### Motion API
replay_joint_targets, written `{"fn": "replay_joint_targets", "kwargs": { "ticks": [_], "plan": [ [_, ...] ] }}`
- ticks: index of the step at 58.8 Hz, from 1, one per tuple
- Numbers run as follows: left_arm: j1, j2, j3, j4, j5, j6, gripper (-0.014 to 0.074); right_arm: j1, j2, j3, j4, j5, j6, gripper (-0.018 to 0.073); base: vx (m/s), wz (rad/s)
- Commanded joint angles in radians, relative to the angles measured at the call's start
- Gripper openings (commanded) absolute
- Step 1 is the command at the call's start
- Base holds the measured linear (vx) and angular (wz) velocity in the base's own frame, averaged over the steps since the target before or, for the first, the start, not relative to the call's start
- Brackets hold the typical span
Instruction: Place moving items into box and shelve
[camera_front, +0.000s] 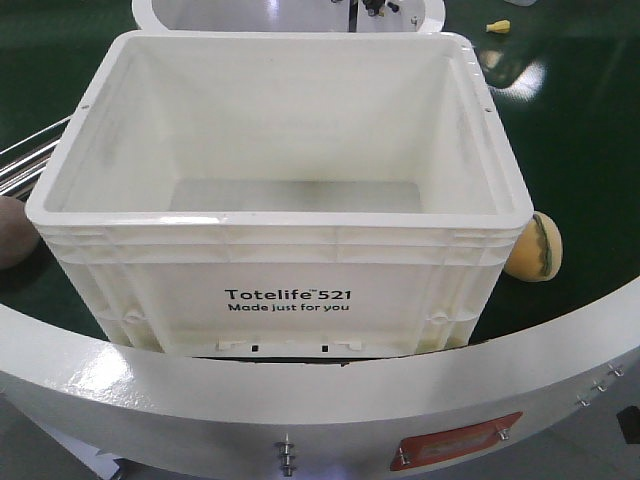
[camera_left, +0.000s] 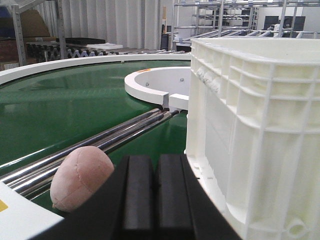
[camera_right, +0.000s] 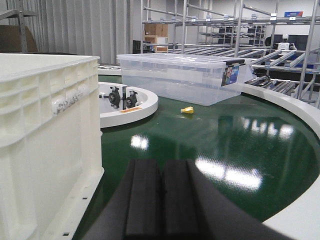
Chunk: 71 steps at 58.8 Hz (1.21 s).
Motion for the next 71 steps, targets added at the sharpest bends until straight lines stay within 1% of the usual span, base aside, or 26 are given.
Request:
{"fn": "replay_joint_targets", "kwargs": {
  "ticks": [1, 37, 44, 48, 59, 65, 71],
  "plan": [
    [-0.004, -0.012, 0.025, -0.007, -0.087, -0.004, -0.0023, 0.001, -0.014, 0.019, -0.007, -0.083, 0.002, -0.0015, 0.00, 0.00],
    [-0.004, -0.013, 0.025, -0.007, -0.089, -0.004, -0.0023, 0.000, -0.014, 0.017, -0.011, -0.095, -0.003, -0.0015, 0.00, 0.00],
    [-0.004, -0.013, 0.008, -0.010, -0.096, -0.005, -0.0023, 0.000, -0.014, -0.012, 0.017, -0.095, 0.019, -0.0015, 0.00, 0.00],
    [-0.004, -0.013, -0.036, -0.010, -0.090, -0.005, -0.0023, 0.000, -0.014, -0.059, 0.021, -0.065, 0.019, -0.0015, 0.00, 0.00],
    [-0.004, -0.012, -0.231, -0.010, -0.070, -0.005, -0.0023, 0.000, 0.012, -0.245, 0.017, 0.048, 0.019, -0.0015, 0.00, 0.00],
    [-0.004, -0.005, -0.360, -0.009, 0.003, -0.005, -0.0023, 0.000, 0.069, -0.352, 0.010, 0.119, 0.019, -0.0015, 0.00, 0.00],
    [-0.004, 0.051, -0.489, -0.002, 0.101, -0.004, -0.0023, 0.000, 0.151, -0.461, 0.000, 0.204, 0.019, -0.0015, 0.00, 0.00]
  ]
}}
